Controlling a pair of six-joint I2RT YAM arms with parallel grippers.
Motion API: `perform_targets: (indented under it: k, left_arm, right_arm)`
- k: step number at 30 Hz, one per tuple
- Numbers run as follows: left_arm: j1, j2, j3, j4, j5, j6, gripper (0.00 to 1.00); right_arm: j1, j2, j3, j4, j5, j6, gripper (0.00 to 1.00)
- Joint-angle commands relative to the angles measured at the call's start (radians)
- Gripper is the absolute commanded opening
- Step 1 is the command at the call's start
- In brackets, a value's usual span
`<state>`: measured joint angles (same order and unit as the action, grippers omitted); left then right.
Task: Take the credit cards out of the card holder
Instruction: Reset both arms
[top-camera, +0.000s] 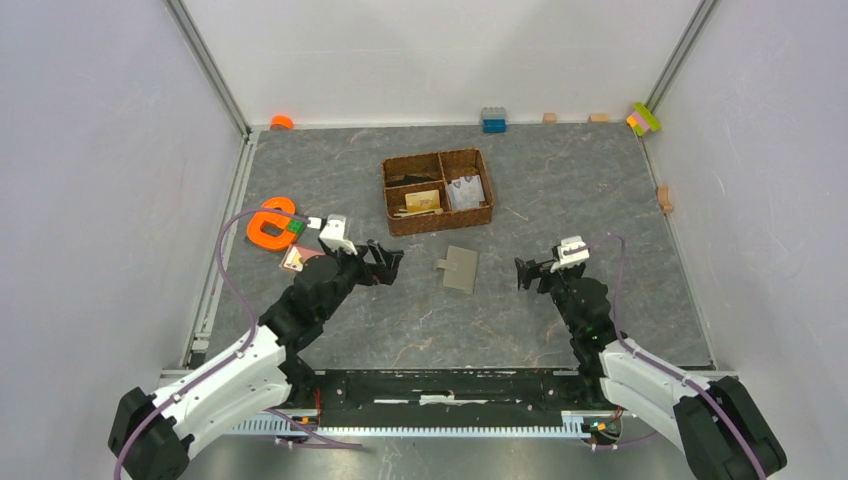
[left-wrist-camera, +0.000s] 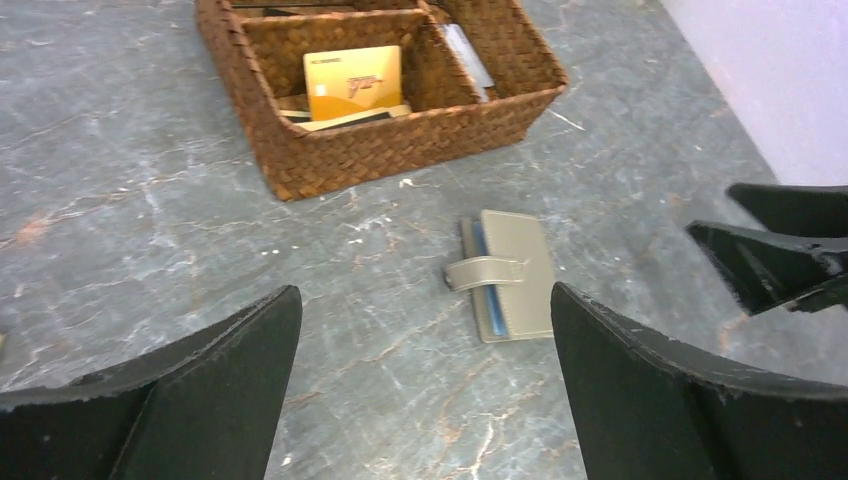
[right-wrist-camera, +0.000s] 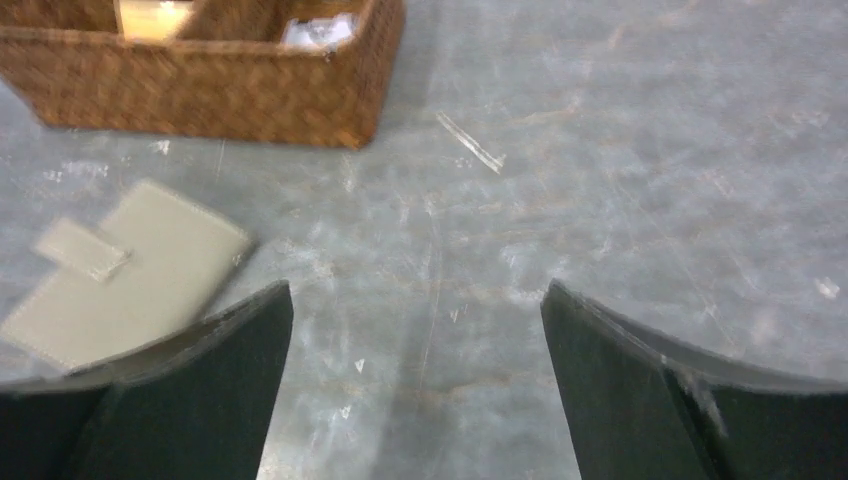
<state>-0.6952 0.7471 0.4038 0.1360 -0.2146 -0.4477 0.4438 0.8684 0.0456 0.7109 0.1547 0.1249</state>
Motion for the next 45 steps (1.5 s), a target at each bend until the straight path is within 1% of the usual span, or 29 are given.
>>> perform_targets:
  k: [1, 4, 8, 12, 15, 17, 19, 22, 25, 26, 28, 29, 30, 32, 40, 45]
  left_arm:
    - [0.0, -0.034, -0.023, 0.058, -0.137, 0.083, 1.0]
    - [0.0, -0.039, -0.031, 0.058, -0.173, 0.092, 1.0]
    - [0.001, -0.047, -0.035, 0.056, -0.201, 0.101, 1.0]
    - [0.0, -0.068, -0.044, 0.059, -0.238, 0.112, 1.0]
    - [0.0, -0.084, -0.064, 0.088, -0.253, 0.121, 1.0]
    - [0.0, -0.093, -0.076, 0.103, -0.253, 0.124, 1.0]
    - [0.0, -0.097, -0.081, 0.111, -0.247, 0.122, 1.0]
    - [0.0, -0.095, -0.08, 0.114, -0.242, 0.124, 1.0]
    - [0.0, -0.092, -0.081, 0.118, -0.244, 0.127, 1.0]
    - [0.0, -0.091, -0.084, 0.123, -0.244, 0.128, 1.0]
    - [0.0, -0.088, -0.092, 0.136, -0.243, 0.127, 1.0]
    - [0.0, -0.085, -0.095, 0.143, -0.238, 0.126, 1.0]
    - [0.0, -0.082, -0.097, 0.147, -0.235, 0.126, 1.0]
    - [0.0, -0.073, -0.093, 0.151, -0.23, 0.126, 1.0]
    - [0.0, -0.041, -0.074, 0.149, -0.226, 0.115, 1.0]
    - [0.0, -0.04, -0.088, 0.158, -0.239, 0.116, 1.0]
  right_arm:
    - [-0.001, -0.053, -0.135, 0.318, 0.085, -0.219, 0.98]
    - [-0.003, -0.073, -0.149, 0.302, 0.142, -0.296, 0.98]
    - [-0.046, -0.029, -0.18, 0.385, 0.213, -0.343, 0.98]
    - [-0.126, 0.087, -0.172, 0.423, 0.246, -0.349, 0.98]
    - [-0.179, 0.21, -0.171, 0.486, 0.247, -0.326, 0.98]
    - [-0.201, 0.28, -0.176, 0.562, 0.239, -0.335, 0.98]
    - [-0.213, 0.305, -0.154, 0.547, 0.24, -0.354, 0.98]
    - [-0.232, 0.371, -0.189, 0.711, 0.267, -0.37, 0.98]
    - [-0.278, 0.529, -0.223, 0.937, 0.231, -0.339, 0.98]
    - [-0.284, 0.548, -0.218, 0.956, 0.223, -0.344, 0.97]
    - [-0.297, 0.491, -0.147, 0.704, 0.192, -0.324, 0.98]
    - [-0.301, 0.513, -0.127, 0.704, 0.194, -0.325, 0.98]
    - [-0.301, 0.517, -0.141, 0.747, 0.198, -0.323, 0.98]
    - [-0.301, 0.516, -0.135, 0.725, 0.197, -0.321, 0.98]
    - [-0.301, 0.514, -0.139, 0.736, 0.2, -0.326, 0.98]
    - [-0.302, 0.512, -0.139, 0.731, 0.198, -0.324, 0.98]
